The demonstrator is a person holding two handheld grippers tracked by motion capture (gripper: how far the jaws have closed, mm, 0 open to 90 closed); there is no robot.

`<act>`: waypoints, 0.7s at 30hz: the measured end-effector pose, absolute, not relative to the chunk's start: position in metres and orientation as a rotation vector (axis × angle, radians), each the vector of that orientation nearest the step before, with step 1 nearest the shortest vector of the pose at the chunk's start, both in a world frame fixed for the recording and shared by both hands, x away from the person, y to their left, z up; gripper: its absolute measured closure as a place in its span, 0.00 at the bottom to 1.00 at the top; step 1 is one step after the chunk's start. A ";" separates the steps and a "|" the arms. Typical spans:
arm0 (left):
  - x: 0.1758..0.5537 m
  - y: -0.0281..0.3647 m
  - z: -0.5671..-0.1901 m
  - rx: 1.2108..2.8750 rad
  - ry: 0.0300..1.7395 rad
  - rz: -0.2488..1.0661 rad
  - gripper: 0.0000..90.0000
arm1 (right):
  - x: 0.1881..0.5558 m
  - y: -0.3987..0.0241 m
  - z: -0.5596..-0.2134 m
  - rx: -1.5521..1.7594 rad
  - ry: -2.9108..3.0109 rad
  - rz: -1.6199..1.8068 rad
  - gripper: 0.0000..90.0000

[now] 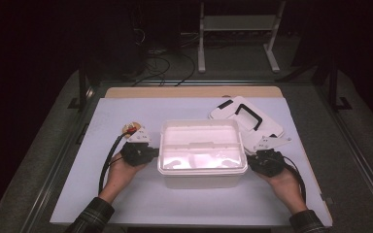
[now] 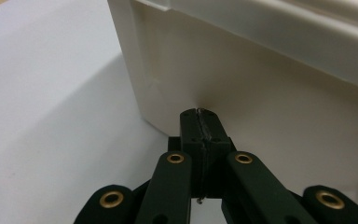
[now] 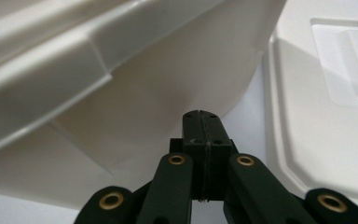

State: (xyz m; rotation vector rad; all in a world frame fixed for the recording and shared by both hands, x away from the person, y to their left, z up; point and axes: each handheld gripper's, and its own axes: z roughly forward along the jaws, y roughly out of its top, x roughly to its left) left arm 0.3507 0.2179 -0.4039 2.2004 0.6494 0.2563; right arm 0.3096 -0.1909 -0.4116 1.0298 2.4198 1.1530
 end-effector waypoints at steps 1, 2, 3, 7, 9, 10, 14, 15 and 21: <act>0.351 0.218 -0.404 2.198 0.651 0.249 1.00 | 0.310 -0.190 -0.412 1.032 2.424 1.161 1.00; 0.351 0.220 -0.404 2.191 0.646 0.237 1.00 | 0.310 -0.190 -0.412 1.026 2.428 1.167 1.00; 0.351 0.220 -0.404 2.186 0.647 0.228 1.00 | 0.310 -0.189 -0.412 1.023 2.425 1.165 1.00; 0.349 0.219 -0.402 2.190 0.640 0.216 1.00 | 0.311 -0.191 -0.412 1.049 2.429 1.193 1.00; 0.348 0.218 -0.402 2.191 0.636 0.210 1.00 | 0.311 -0.191 -0.412 1.048 2.431 1.191 1.00; 0.347 0.218 -0.402 2.191 0.633 0.204 1.00 | 0.311 -0.192 -0.412 1.046 2.431 1.189 1.00; 0.341 0.216 -0.400 2.197 0.612 0.186 1.00 | 0.310 -0.194 -0.412 1.058 2.430 1.186 1.00; 0.339 0.216 -0.400 2.196 0.605 0.181 1.00 | 0.310 -0.194 -0.412 1.059 2.428 1.183 1.00; 0.327 0.212 -0.398 2.208 0.571 0.167 1.00 | 0.308 -0.199 -0.411 1.067 2.426 1.181 1.00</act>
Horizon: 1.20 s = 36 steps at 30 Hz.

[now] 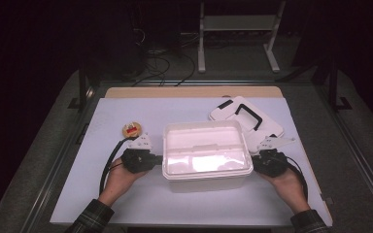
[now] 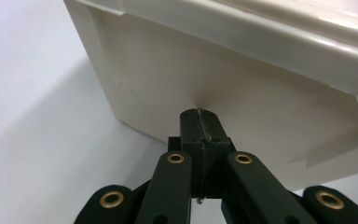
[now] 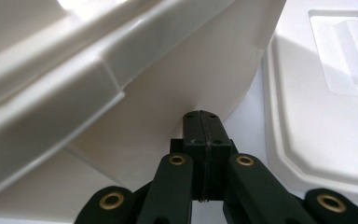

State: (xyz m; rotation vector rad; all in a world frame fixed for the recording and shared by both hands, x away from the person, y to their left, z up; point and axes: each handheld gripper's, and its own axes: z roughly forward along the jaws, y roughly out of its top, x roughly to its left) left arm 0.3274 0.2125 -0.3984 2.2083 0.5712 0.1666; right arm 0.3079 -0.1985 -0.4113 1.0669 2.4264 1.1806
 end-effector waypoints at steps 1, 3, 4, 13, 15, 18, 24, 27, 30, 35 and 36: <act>0.326 0.212 -0.398 2.206 0.567 0.162 1.00 | 0.307 -0.199 -0.411 1.070 2.426 1.181 1.00; 0.324 0.213 -0.398 2.204 0.564 0.153 1.00 | 0.306 -0.199 -0.411 1.073 2.427 1.183 1.00; 0.318 0.213 -0.398 2.208 0.553 0.145 1.00 | 0.303 -0.200 -0.411 1.068 2.430 1.178 1.00; 0.303 0.216 -0.397 2.216 0.539 0.136 1.00 | 0.280 -0.199 -0.411 1.040 2.448 1.184 1.00; 0.301 0.218 -0.397 2.215 0.541 0.133 1.00 | 0.274 -0.198 -0.410 1.037 2.457 1.186 1.00; 0.299 0.219 -0.397 2.214 0.544 0.132 1.00 | 0.268 -0.197 -0.410 1.029 2.462 1.185 1.00; 0.298 0.219 -0.397 2.213 0.542 0.133 1.00 | 0.260 -0.196 -0.409 1.019 2.464 1.175 1.00; 0.298 0.218 -0.396 2.228 0.516 0.168 1.00 | 0.262 -0.197 -0.411 1.013 2.469 1.176 1.00; 0.300 0.220 -0.392 2.250 0.517 0.226 0.98 | 0.264 -0.200 -0.412 1.016 2.439 1.146 0.83; 0.308 0.230 -0.387 2.243 0.554 0.198 0.79 | 0.271 -0.215 -0.427 1.139 2.390 1.032 0.48; 0.309 0.232 -0.386 2.245 0.561 0.208 0.76 | 0.271 -0.217 -0.429 1.156 2.380 1.009 0.45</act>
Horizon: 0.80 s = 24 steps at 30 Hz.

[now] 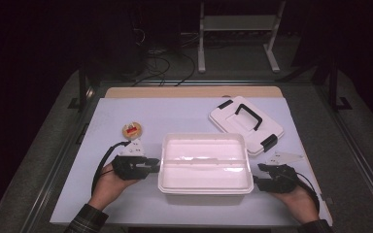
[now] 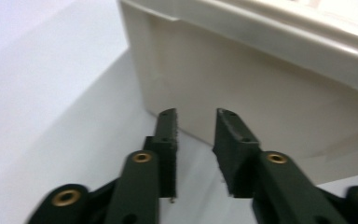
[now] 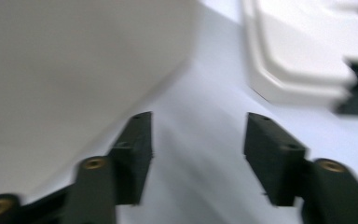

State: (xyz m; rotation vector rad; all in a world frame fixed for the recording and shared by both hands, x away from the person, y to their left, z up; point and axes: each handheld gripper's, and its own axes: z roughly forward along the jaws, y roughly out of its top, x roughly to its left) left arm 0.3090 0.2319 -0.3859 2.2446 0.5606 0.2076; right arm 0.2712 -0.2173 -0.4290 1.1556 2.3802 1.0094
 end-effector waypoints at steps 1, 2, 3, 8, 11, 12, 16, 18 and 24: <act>0.310 0.233 -0.385 2.241 0.566 0.208 0.72 | 0.272 -0.221 -0.432 1.183 2.361 0.980 0.41; 0.311 0.235 -0.383 2.240 0.573 0.204 0.68 | 0.272 -0.224 -0.435 1.191 2.350 0.969 0.37; 0.312 0.237 -0.381 2.237 0.579 0.204 0.63 | 0.273 -0.228 -0.438 1.215 2.337 0.953 0.34; 0.313 0.244 -0.367 2.268 0.557 0.197 0.43 | 0.275 -0.240 -0.454 1.264 2.317 0.933 0.16; 0.313 0.248 -0.359 2.272 0.548 0.188 0.38 | 0.273 -0.243 -0.458 1.249 2.303 0.978 0.14; 0.313 0.248 -0.356 2.274 0.542 0.191 0.37 | 0.273 -0.242 -0.458 1.243 2.304 0.971 0.14; 0.314 0.247 -0.334 2.306 0.508 0.176 0.33 | 0.273 -0.242 -0.458 1.243 2.302 0.972 0.14; 0.315 0.245 -0.326 2.313 0.495 0.152 0.30 | 0.273 -0.242 -0.458 1.244 2.302 0.972 0.14; 0.317 0.235 -0.307 2.341 0.431 0.120 0.24 | 0.273 -0.242 -0.458 1.245 2.301 0.973 0.14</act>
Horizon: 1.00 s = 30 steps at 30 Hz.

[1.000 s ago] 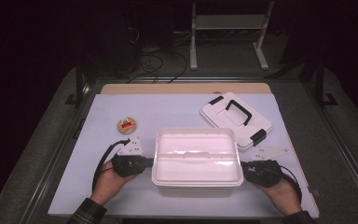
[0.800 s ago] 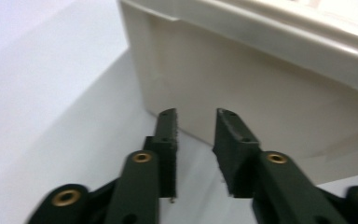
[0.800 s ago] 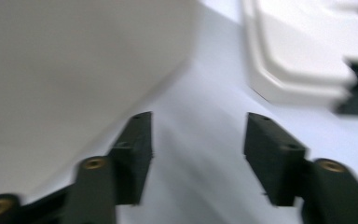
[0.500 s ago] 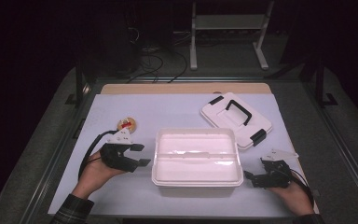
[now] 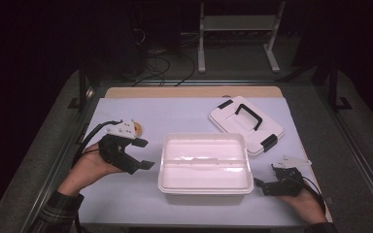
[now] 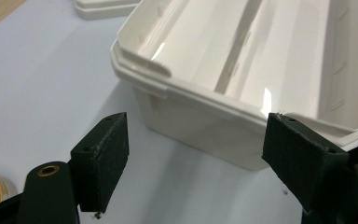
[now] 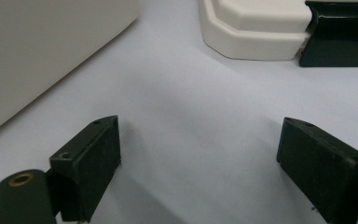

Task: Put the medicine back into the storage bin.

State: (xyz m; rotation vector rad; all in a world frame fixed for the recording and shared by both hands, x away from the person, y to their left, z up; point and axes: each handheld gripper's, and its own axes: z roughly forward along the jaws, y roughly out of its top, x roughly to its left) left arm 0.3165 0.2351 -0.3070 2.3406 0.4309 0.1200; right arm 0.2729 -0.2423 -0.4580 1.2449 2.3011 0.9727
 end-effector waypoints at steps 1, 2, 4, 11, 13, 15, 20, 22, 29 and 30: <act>0.317 0.233 -0.305 2.350 0.423 0.119 0.24 | 0.273 -0.242 -0.458 1.245 2.301 0.973 0.14; 0.317 0.231 -0.302 2.358 0.409 0.120 0.23 | 0.273 -0.242 -0.458 1.245 2.301 0.973 0.14; 0.317 0.225 -0.299 2.370 0.386 0.125 0.22 | 0.273 -0.242 -0.458 1.245 2.301 0.973 0.14; 0.318 0.202 -0.287 2.415 0.300 0.121 0.21 | 0.273 -0.242 -0.458 1.244 2.302 0.974 0.14; 0.319 0.197 -0.286 2.427 0.280 0.120 0.21 | 0.273 -0.242 -0.458 1.245 2.302 0.974 0.14; 0.320 0.186 -0.283 2.442 0.253 0.115 0.23 | 0.273 -0.242 -0.458 1.245 2.302 0.974 0.14; 0.323 0.164 -0.279 2.489 0.183 0.098 0.28 | 0.273 -0.242 -0.458 1.245 2.301 0.974 0.14; 0.325 0.155 -0.279 2.501 0.177 0.092 0.29 | 0.273 -0.242 -0.458 1.244 2.301 0.974 0.14; 0.330 0.126 -0.280 2.562 0.119 0.060 0.39 | 0.273 -0.242 -0.458 1.246 2.301 0.975 0.14; 0.330 0.121 -0.280 2.571 0.106 0.059 0.41 | 0.273 -0.242 -0.458 1.247 2.301 0.975 0.14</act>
